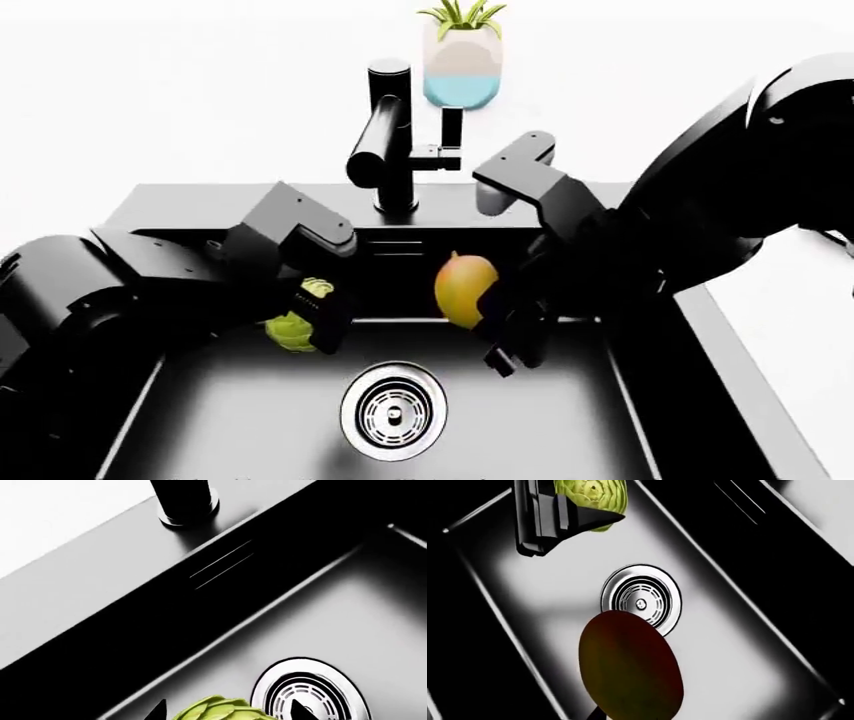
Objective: Pick up the fruits and vegetables and place them in the sink. Turn on the sink faucet to wash them. Then turn the sink off and put them in the tray.
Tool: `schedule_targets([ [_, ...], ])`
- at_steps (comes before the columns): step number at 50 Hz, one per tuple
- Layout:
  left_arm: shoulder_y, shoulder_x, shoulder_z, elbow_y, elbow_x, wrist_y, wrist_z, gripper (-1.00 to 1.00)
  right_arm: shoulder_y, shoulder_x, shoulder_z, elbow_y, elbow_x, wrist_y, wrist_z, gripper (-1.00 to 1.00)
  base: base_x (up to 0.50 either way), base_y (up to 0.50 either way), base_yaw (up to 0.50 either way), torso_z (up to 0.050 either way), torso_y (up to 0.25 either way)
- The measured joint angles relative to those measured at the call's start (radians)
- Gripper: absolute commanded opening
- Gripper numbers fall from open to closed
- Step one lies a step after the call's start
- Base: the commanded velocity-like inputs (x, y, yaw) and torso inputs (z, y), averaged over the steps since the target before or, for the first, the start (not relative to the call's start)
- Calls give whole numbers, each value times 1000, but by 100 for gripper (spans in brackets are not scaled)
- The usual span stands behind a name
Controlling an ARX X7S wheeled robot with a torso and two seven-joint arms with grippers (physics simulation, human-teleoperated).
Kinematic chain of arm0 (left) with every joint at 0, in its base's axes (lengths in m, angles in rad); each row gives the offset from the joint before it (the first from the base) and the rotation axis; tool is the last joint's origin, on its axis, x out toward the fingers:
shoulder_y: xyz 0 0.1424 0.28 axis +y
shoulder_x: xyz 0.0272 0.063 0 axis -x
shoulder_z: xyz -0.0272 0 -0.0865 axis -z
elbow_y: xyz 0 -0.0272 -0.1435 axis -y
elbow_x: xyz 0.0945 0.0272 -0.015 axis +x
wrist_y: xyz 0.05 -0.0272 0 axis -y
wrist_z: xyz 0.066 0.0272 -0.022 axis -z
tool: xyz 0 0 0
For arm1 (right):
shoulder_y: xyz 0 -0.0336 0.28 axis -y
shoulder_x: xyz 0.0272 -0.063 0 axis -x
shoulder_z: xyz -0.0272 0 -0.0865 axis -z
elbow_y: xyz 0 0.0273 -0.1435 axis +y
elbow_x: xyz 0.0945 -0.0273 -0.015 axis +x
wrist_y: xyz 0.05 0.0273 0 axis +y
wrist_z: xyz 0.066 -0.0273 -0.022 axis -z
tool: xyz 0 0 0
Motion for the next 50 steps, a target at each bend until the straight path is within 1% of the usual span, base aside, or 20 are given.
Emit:
schedule_targets([
  [11, 3, -54, -69, 15, -36, -21, -93, -100, 18, 14, -1, -17, 7, -14, 17, -100, 0, 0, 0, 0, 0],
  [24, 13, -114, -186, 130, -133, -46, -242, -100, 30, 66, 13, -63, 56, -48, 96, -100, 0, 0, 0, 0, 237],
  [29, 17, -131, -218, 174, -166, -51, -284, -100, 27, 84, 20, -86, 69, -65, 120, -100, -39, 0, 0, 0, 23],
  [43, 29, -176, -287, 269, -230, -48, -367, -100, 34, 99, 35, -124, 84, -101, 155, -100, -486, -5, 0, 0, 0],
  [50, 27, -187, -308, 307, -258, -51, -399, -100, 49, 97, 47, -136, 91, -114, 162, -100, -499, -341, 0, 0, 0],
])
